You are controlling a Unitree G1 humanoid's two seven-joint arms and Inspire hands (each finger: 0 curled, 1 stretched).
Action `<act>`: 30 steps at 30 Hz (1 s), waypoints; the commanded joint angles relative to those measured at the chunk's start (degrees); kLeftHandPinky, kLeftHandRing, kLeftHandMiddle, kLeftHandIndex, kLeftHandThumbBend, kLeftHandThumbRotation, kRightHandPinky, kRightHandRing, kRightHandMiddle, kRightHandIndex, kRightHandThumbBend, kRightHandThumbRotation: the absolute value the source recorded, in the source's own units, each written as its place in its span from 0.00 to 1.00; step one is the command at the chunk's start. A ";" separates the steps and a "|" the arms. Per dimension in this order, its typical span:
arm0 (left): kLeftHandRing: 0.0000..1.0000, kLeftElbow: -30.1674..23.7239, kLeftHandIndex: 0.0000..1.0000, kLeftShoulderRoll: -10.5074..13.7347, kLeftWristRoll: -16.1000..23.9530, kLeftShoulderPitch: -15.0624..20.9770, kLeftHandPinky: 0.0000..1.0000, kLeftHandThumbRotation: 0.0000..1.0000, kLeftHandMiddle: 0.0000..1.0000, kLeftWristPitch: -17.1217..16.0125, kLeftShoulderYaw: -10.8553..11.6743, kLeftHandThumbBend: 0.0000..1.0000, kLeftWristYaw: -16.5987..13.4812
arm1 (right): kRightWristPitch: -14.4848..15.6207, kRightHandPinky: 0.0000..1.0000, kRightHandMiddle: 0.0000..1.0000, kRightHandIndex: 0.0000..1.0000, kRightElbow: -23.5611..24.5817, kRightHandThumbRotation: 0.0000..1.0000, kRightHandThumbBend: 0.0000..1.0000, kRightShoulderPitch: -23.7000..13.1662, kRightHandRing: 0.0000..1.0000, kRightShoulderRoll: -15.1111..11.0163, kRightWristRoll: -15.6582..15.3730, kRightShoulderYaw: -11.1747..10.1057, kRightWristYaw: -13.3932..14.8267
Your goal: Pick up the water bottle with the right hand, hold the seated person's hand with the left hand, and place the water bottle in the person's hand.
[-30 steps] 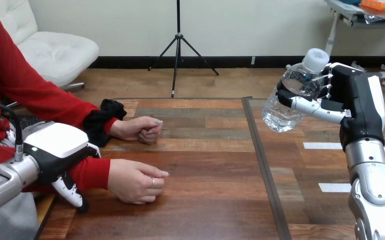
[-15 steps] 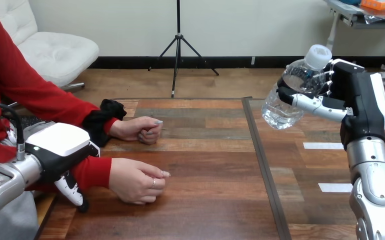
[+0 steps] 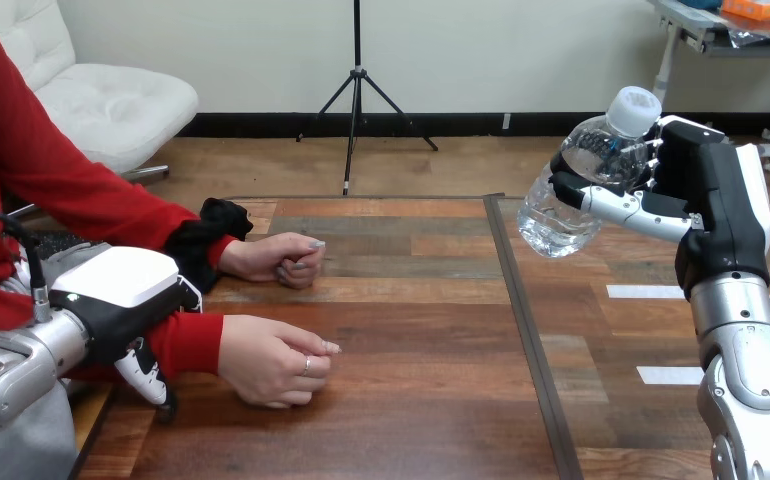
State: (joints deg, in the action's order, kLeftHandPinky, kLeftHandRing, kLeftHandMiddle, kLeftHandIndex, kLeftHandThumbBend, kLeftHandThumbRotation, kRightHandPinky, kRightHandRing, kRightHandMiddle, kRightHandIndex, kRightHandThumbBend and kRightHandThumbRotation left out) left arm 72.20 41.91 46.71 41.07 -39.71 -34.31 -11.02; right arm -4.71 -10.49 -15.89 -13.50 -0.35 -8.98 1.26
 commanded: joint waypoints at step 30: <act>0.46 -4.56 0.52 -5.95 -5.90 -4.91 0.41 0.02 0.51 -1.94 4.07 0.78 -1.86 | -0.31 0.27 0.39 0.42 1.88 0.00 0.84 -5.29 0.33 2.47 -1.56 2.49 1.09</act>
State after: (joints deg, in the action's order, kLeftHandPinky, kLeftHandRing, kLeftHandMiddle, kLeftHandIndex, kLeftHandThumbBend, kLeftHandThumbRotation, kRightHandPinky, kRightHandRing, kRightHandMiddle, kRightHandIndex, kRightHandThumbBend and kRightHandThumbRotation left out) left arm 70.47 40.13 41.81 37.40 -40.04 -30.54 -12.08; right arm -4.69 -10.48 -15.91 -11.66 -1.31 -7.21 1.44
